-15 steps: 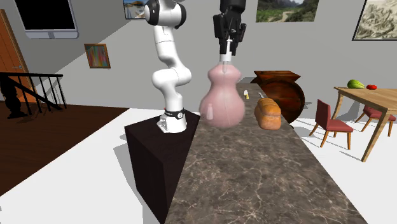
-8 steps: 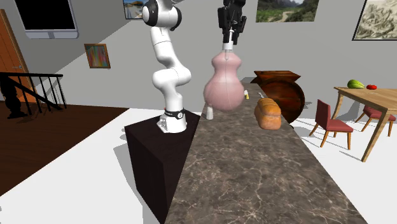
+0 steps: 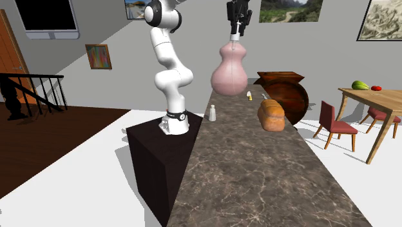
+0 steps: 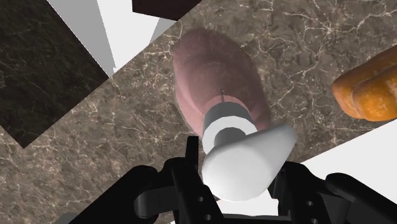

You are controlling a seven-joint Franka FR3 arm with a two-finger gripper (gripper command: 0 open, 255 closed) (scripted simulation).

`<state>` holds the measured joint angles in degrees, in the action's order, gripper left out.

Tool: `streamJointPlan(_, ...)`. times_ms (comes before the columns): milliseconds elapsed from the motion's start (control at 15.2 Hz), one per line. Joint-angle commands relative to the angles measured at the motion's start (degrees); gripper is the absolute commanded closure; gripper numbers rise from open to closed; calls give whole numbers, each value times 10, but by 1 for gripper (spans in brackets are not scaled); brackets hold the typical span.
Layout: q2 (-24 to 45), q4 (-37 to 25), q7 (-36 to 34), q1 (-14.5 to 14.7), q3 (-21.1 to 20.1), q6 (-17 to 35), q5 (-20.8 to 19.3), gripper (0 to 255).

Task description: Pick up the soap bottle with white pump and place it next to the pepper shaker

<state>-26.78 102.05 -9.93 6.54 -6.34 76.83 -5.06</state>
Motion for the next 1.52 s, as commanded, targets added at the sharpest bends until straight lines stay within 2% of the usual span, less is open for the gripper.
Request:
streamJointPlan(0, -9, -11, -26, 7, -20, -23, 9, 255)
streamJointPlan(594, 8, -110, -146, 30, -116, -112, 49, 255)
streamJointPlan(1122, 81, -260, -284, 41, -230, -195, 68, 255)
streamJointPlan(1188, 81, -261, -285, 41, -230, -195, 67, 255)
streamJointPlan(1452, 48, -193, -276, 45, -217, -158, 79, 255)
